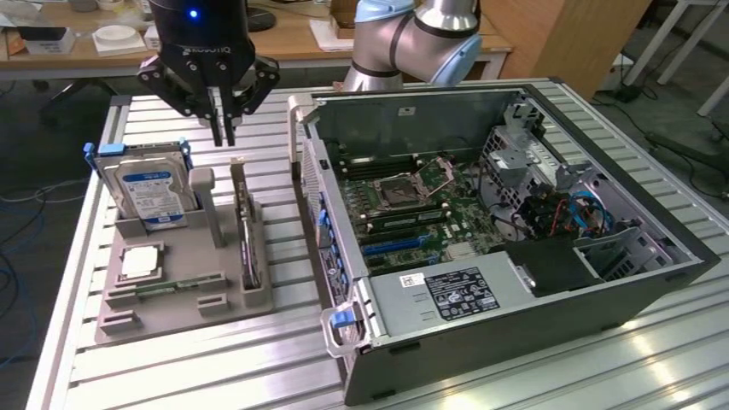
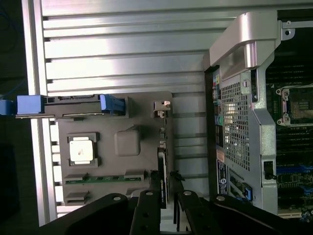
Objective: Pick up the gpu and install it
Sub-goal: 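Pick up the gpu and move the gpu toward the slot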
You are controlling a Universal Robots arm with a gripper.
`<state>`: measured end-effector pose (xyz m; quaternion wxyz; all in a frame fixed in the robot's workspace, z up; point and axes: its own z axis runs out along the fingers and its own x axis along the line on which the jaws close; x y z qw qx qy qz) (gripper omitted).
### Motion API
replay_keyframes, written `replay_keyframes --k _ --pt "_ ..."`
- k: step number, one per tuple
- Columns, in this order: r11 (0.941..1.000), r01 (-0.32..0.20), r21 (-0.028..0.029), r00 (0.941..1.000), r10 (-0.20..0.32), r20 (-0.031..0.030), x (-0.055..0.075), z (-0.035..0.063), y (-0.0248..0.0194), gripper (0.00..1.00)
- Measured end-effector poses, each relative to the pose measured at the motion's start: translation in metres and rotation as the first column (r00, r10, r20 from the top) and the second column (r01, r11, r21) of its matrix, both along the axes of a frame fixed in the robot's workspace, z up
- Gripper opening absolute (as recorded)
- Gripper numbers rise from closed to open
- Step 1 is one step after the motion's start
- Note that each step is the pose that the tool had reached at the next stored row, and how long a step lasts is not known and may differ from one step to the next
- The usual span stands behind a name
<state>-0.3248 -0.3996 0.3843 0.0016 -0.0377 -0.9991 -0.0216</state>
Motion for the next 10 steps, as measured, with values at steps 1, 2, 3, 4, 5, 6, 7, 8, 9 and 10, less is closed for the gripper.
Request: replay_keyframes --k 1,2,3,4,5,6,7,8,9,10 --pt "1.0 0.0 0.0 1.0 0.0 0.0 0.0 0.0 0.0 0.23" --pt "1.0 0.0 0.0 1.0 0.0 -0.0001 0.0 0.0 0.0 0.29" --pt "1.0 0.0 0.0 1.0 0.0 -0.0001 0.0 0.0 0.0 0.35" --pt "1.0 0.0 0.0 1.0 0.0 0.0 0.0 0.0 0.0 0.35" --pt "1.0 0.0 0.0 1.0 0.0 0.0 -0.0001 0.0 0.0 0.41" --pt "1.0 0.0 0.0 1.0 0.0 0.0 -0.0001 0.0 0.0 0.41" --pt "1.0 0.0 0.0001 1.0 0.0 0.0001 -0.0001 0.0 0.0 0.47" --pt "1.0 -0.004 -0.0001 1.0 0.004 0.0 -0.0003 -0.0001 -0.0004 0.47" --pt "0.9999 -0.011 -0.0001 0.9999 0.011 -0.0003 -0.0004 -0.0001 -0.0006 0.53" --pt "0.9998 -0.02 0.0 0.9998 0.02 -0.0005 -0.0005 -0.0003 -0.0008 0.53"
